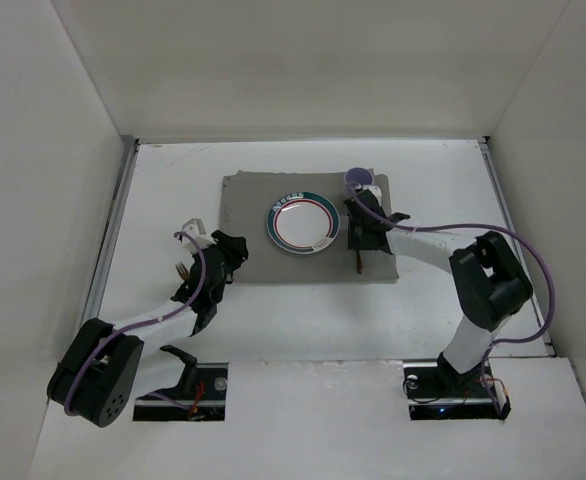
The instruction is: Set the dinner table for one person
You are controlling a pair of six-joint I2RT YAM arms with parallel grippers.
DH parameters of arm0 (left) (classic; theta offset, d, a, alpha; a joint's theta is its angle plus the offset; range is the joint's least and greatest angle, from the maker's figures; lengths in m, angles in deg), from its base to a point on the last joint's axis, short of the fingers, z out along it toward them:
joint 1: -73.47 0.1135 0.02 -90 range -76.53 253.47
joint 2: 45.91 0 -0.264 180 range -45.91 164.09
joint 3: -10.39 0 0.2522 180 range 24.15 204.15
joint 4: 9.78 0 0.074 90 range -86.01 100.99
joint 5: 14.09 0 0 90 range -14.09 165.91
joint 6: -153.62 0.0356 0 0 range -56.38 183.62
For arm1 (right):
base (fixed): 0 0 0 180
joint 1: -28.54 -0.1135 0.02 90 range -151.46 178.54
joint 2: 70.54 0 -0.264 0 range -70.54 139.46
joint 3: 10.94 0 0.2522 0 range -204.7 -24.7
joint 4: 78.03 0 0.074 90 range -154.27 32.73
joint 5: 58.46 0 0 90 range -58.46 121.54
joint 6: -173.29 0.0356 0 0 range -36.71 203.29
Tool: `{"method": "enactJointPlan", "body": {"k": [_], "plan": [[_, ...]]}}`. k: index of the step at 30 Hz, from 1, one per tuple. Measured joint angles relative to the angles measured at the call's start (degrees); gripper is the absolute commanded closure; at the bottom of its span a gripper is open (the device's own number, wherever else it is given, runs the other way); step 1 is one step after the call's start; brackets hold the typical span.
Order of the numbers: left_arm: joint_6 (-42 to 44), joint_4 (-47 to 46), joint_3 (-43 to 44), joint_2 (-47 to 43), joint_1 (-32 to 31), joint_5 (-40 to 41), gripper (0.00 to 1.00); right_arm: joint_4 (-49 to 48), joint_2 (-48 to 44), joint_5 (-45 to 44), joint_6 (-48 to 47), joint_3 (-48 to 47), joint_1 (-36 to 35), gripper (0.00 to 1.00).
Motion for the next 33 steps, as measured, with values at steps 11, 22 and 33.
{"method": "enactJointPlan", "body": {"k": [11,22,33], "plan": [[2.8,0.6,0.5,0.0,-1.1,1.6,0.78,-8.2,-24.9,-6.6,2.4,11.1,-4.2,0.36],[4.1,23.8,11.1,-7.1,-2.1,6.7,0.88,-26.1,-40.4,-10.9,3.8,31.9,-14.1,0.84],[-1.5,59.1,14.3,-16.0,6.2,14.0,0.64,-37.9,-44.4,-11.8,5.2,39.7,-18.1,0.68]]}}
